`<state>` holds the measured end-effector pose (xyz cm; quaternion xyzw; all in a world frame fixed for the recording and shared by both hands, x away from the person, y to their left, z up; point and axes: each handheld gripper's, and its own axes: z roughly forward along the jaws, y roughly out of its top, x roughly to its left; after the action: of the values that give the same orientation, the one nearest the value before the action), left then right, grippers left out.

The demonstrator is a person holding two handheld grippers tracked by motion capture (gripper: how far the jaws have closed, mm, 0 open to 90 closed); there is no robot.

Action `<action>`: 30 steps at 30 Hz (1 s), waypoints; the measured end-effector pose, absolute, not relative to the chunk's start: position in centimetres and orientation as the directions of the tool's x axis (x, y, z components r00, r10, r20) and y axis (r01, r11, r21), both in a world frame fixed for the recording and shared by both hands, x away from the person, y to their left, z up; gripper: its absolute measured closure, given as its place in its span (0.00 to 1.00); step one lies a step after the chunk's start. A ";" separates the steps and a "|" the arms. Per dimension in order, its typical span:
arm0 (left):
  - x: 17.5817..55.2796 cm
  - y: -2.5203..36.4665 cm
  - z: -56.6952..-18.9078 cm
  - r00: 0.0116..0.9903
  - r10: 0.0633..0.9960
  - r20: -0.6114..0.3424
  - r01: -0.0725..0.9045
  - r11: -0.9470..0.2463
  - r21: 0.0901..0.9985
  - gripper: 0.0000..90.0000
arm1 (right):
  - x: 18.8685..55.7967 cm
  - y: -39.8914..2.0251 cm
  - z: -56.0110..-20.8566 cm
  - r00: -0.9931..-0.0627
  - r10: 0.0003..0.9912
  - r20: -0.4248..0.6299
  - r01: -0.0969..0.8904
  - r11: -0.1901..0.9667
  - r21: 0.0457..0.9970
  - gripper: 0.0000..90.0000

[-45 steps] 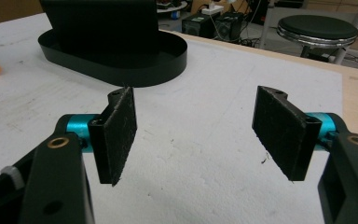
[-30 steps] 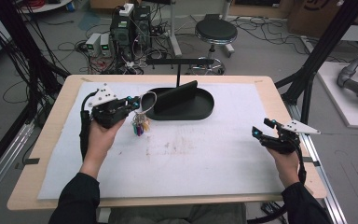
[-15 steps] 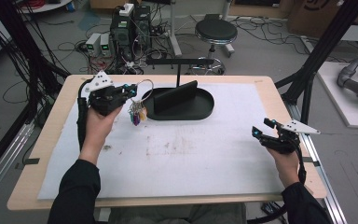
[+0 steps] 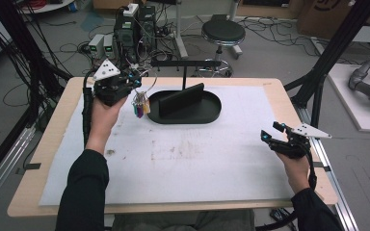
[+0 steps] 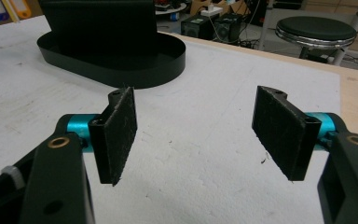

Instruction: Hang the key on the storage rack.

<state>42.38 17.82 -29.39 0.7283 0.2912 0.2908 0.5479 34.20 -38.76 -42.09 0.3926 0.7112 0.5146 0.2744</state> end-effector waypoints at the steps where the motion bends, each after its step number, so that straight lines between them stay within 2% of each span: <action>1: 42.6 17.8 -29.4 0.660 0.743 0.110 0.105 -0.236 0.966 0.96 | 34.2 -38.8 -42.1 -0.542 0.840 0.014 0.276 0.162 0.947 0.35; 30: 47.0 16.3 -29.9 0.660 0.740 0.130 0.137 -0.289 0.948 0.96 | 34.2 -39.0 -42.1 -0.539 0.842 0.028 0.283 0.149 0.947 0.35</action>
<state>46.97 16.26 -29.86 0.7484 0.2926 0.2901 0.5197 34.19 -38.96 -42.11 0.3971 0.7083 0.5173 0.2703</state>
